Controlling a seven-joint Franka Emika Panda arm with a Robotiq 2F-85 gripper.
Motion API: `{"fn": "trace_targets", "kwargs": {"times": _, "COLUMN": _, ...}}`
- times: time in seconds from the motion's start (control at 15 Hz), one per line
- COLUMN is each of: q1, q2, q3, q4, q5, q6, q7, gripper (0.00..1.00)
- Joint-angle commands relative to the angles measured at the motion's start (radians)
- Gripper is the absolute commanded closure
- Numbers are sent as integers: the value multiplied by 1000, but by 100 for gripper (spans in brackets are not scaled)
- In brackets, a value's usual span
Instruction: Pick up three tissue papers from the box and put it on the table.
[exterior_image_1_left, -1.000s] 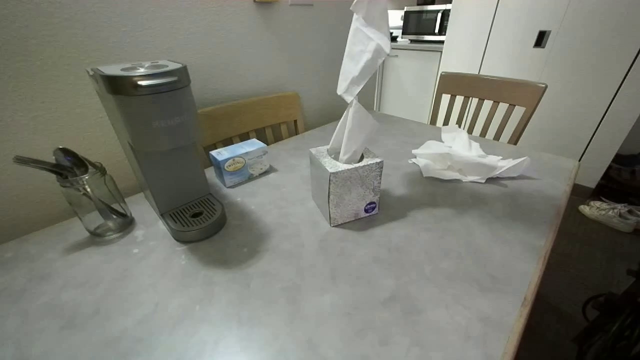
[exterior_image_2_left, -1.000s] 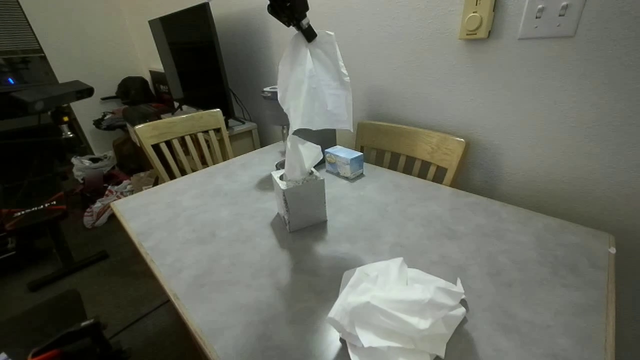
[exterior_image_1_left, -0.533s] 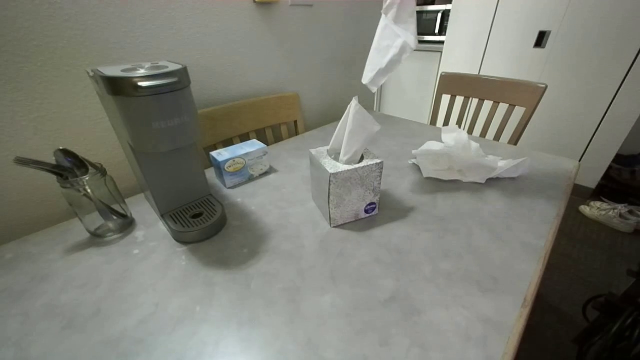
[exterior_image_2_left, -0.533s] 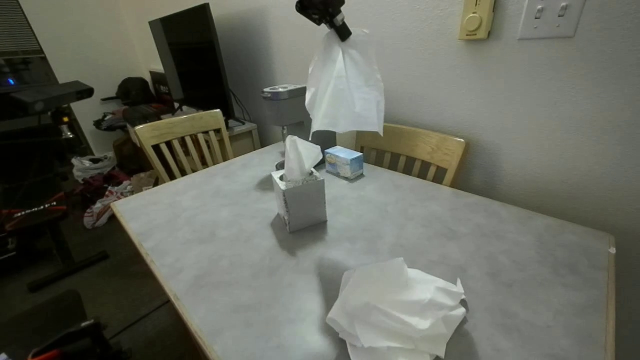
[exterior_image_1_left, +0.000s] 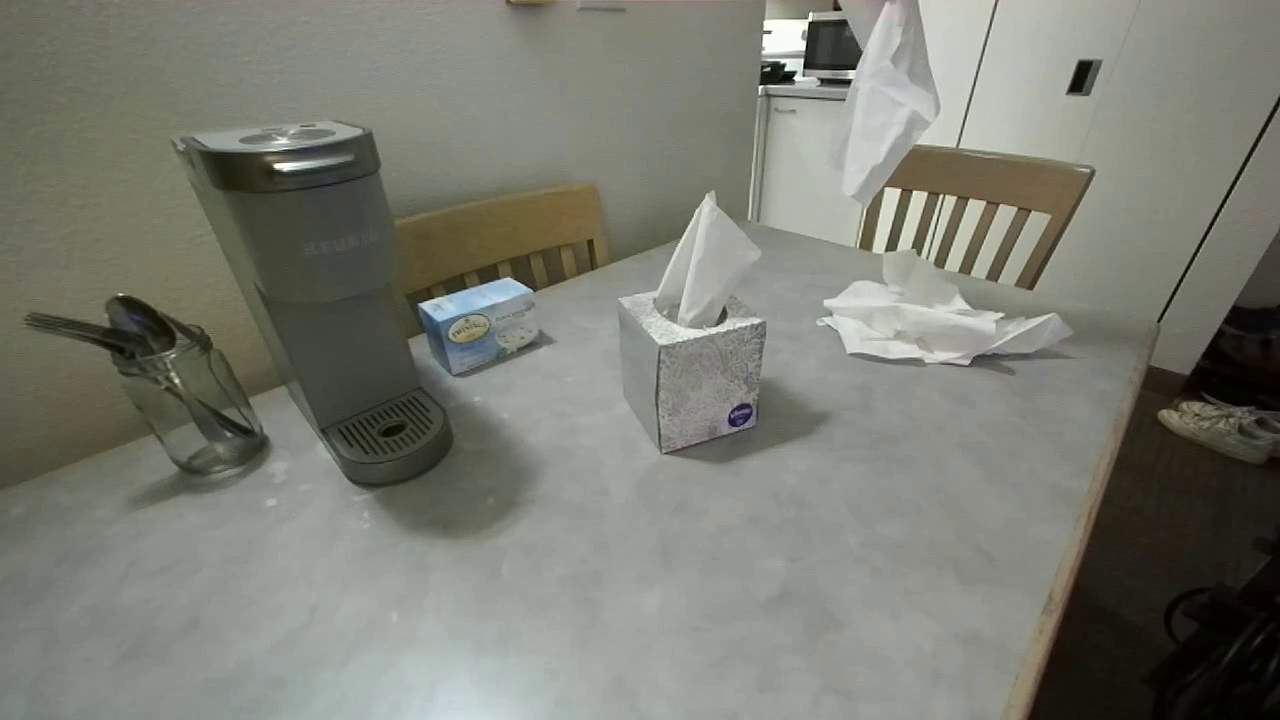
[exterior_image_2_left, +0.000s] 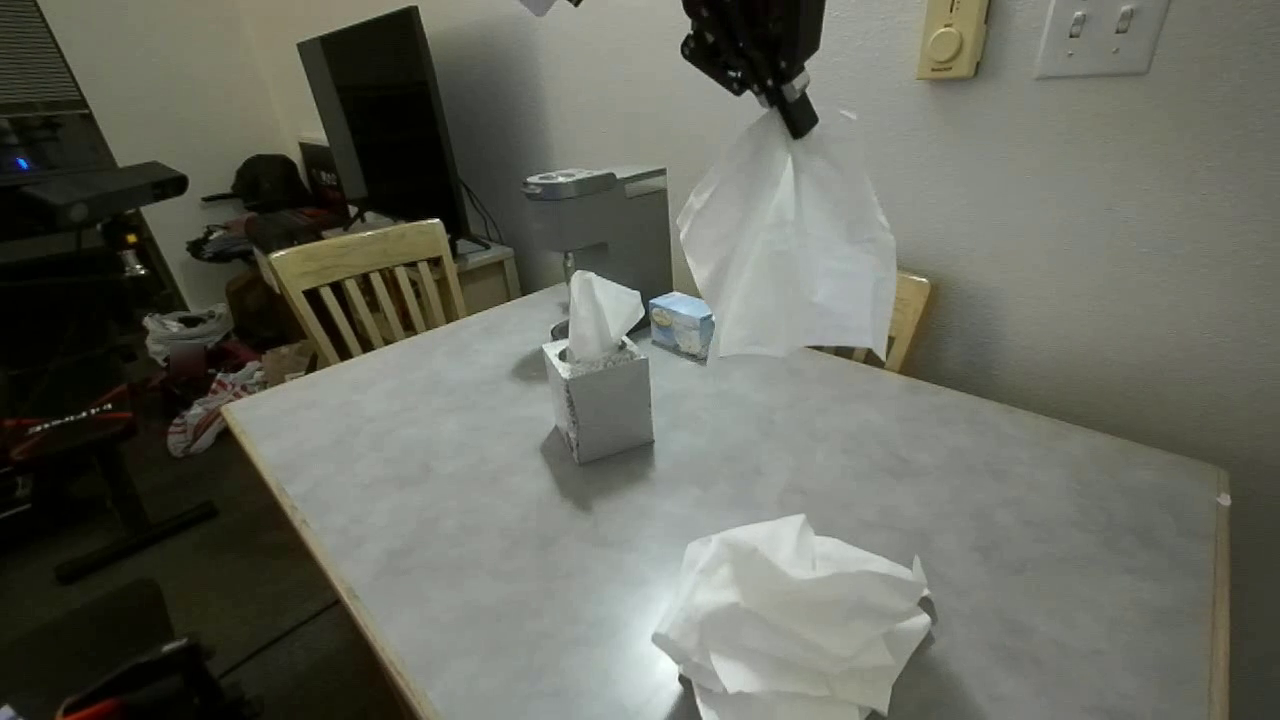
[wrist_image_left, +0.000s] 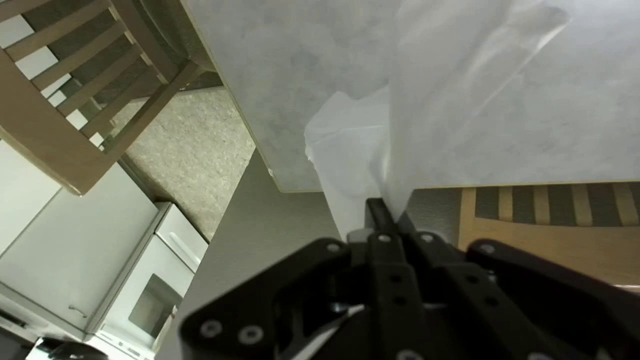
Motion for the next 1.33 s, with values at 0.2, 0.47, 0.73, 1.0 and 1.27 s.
{"fn": "trace_targets", "kwargs": {"times": 0.2, "q1": -59, "q2": 14, "q3": -26, "q4": -191, "q5": 231, "q6": 127, "q7": -152, "gripper": 100}}
{"fn": "trace_targets", "kwargs": {"times": 0.47, "q1": -75, "q2": 57, "q3": -26, "q4": -289, "q5": 336, "q6": 205, "q7": -210, "gripper": 100}}
{"fn": "trace_targets", "kwargs": {"times": 0.73, "q1": -95, "q2": 133, "q3": -16, "q4": -330, "q5": 413, "q6": 277, "q7": -277, "gripper": 100}}
{"fn": "trace_targets", "kwargs": {"times": 1.0, "q1": -116, "q2": 244, "q3": -20, "q4": -305, "q5": 399, "q6": 268, "q7": -310, "gripper": 100}}
{"fn": "trace_targets", "kwargs": {"times": 1.27, "q1": -135, "q2": 341, "q3": -18, "q4": -284, "q5": 378, "q6": 248, "q7": -317, "gripper": 100}}
